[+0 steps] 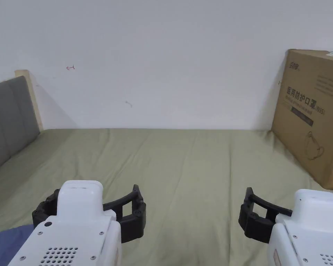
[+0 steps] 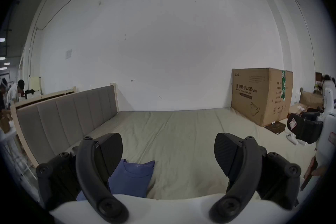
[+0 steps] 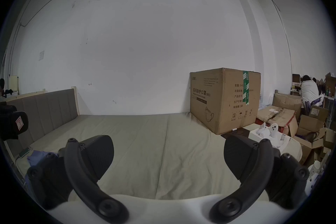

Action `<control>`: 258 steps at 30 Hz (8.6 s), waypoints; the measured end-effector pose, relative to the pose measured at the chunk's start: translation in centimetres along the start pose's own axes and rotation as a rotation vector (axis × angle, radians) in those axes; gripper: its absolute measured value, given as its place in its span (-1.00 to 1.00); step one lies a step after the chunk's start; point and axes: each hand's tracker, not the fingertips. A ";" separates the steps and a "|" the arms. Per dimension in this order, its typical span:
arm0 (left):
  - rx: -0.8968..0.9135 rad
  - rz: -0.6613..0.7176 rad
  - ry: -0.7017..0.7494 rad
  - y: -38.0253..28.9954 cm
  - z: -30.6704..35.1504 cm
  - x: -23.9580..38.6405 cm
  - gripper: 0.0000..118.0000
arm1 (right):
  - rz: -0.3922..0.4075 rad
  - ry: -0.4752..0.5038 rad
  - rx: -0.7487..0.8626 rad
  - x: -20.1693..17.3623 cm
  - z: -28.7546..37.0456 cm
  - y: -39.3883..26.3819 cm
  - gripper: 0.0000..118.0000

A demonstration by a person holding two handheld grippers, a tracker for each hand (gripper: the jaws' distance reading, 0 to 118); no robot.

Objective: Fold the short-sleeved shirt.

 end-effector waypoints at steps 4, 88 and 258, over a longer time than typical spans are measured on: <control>0.027 0.247 -0.073 -0.8 -0.2 -1.7 0.80 | 0.196 -0.018 0.085 -2.3 0.0 0.9 1.00; -0.308 0.221 0.466 -5.6 2.0 -18.5 -1.00 | 0.060 0.795 -0.213 -20.8 0.2 -2.8 -1.00; -0.424 0.016 0.082 16.4 -25.3 -7.9 -0.97 | -0.266 0.232 -0.429 14.8 -29.7 21.3 -0.98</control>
